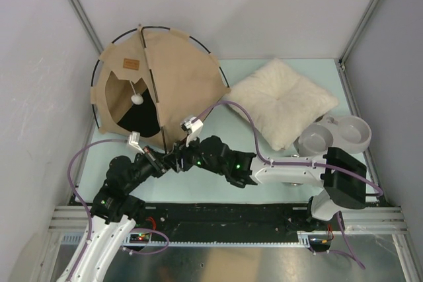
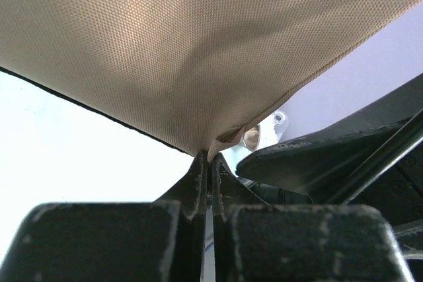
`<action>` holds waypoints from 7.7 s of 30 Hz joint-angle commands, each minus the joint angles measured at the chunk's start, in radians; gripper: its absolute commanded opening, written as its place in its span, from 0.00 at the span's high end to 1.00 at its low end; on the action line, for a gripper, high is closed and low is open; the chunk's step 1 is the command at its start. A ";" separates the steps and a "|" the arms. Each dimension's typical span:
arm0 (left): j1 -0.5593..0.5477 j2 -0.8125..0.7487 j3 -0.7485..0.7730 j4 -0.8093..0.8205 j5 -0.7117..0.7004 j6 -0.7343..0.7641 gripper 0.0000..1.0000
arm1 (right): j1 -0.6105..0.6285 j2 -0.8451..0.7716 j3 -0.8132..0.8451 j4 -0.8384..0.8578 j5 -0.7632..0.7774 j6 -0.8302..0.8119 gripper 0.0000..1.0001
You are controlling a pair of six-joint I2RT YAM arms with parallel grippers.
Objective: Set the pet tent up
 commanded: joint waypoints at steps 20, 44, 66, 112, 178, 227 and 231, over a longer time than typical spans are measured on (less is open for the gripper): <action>-0.008 -0.052 -0.044 -0.061 0.042 0.093 1.00 | -0.137 -0.088 -0.003 0.139 0.006 -0.010 1.00; -0.008 -0.034 -0.044 -0.063 0.058 0.117 1.00 | -0.172 0.049 0.199 0.171 0.081 -0.077 1.00; -0.010 -0.034 -0.047 -0.064 0.050 0.114 1.00 | -0.194 0.051 0.205 0.121 0.209 -0.073 1.00; -0.009 0.024 0.027 -0.064 0.033 0.154 1.00 | -0.184 0.025 0.140 0.007 0.117 -0.111 1.00; -0.010 0.065 0.148 -0.066 -0.026 0.338 1.00 | -0.100 0.067 0.102 -0.039 0.111 -0.100 1.00; -0.009 0.129 0.539 -0.346 -0.359 0.523 0.33 | -0.263 0.016 -0.014 -0.345 -0.007 -0.371 0.80; -0.010 0.186 0.601 -0.348 -0.430 0.564 0.29 | -0.266 -0.038 -0.048 -0.360 0.032 -0.385 0.50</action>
